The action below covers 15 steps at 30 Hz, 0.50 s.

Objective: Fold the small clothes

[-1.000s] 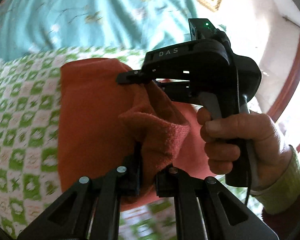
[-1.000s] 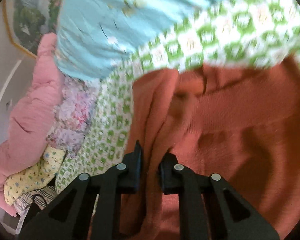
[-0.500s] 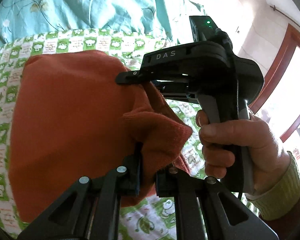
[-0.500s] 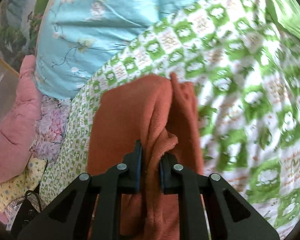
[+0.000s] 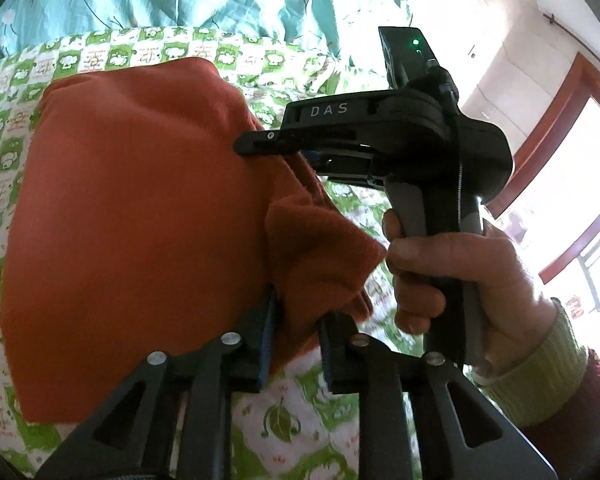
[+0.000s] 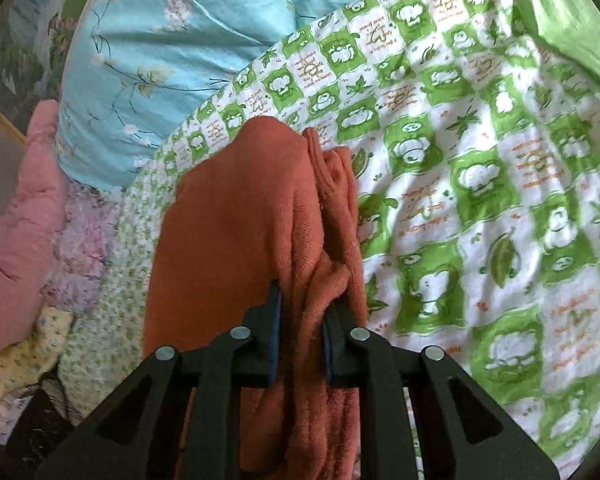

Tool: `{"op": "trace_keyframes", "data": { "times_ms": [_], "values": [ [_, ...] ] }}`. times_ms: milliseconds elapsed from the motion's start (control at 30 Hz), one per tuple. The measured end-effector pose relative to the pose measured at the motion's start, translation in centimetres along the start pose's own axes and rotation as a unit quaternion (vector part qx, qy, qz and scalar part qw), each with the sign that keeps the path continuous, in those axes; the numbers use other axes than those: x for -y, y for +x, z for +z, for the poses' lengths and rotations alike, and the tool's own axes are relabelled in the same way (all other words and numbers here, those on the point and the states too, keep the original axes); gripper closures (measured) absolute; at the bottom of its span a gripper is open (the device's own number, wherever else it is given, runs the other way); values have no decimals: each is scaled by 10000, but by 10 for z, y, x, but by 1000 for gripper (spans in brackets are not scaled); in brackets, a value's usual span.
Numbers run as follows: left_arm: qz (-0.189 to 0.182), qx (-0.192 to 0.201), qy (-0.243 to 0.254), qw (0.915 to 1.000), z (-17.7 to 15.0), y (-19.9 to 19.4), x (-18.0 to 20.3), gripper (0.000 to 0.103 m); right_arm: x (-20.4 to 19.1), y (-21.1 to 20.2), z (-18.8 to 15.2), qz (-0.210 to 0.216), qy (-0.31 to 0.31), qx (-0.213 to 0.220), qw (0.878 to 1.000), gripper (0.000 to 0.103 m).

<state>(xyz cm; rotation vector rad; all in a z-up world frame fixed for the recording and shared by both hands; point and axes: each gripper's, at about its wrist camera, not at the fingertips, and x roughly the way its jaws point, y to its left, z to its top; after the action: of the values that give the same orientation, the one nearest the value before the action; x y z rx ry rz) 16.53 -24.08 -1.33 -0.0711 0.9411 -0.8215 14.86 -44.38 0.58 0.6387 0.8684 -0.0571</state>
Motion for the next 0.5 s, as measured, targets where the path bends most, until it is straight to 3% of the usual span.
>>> {"op": "trace_keyframes", "data": {
  "times_ms": [133,267,500],
  "values": [
    [-51,-51,-17,10000,-14,-17,-1,69,-7,-11,-7,-345,-173,111,9992,70],
    [55,-12,-71,10000,-24,-41,-9,66,-7,-23,-16,-425,-162,162,9988,49],
    [497,240,-509,9972,-26,-84,-65,50,-8,-28,-28,-237,-128,-23,9996,40]
  ]
}}
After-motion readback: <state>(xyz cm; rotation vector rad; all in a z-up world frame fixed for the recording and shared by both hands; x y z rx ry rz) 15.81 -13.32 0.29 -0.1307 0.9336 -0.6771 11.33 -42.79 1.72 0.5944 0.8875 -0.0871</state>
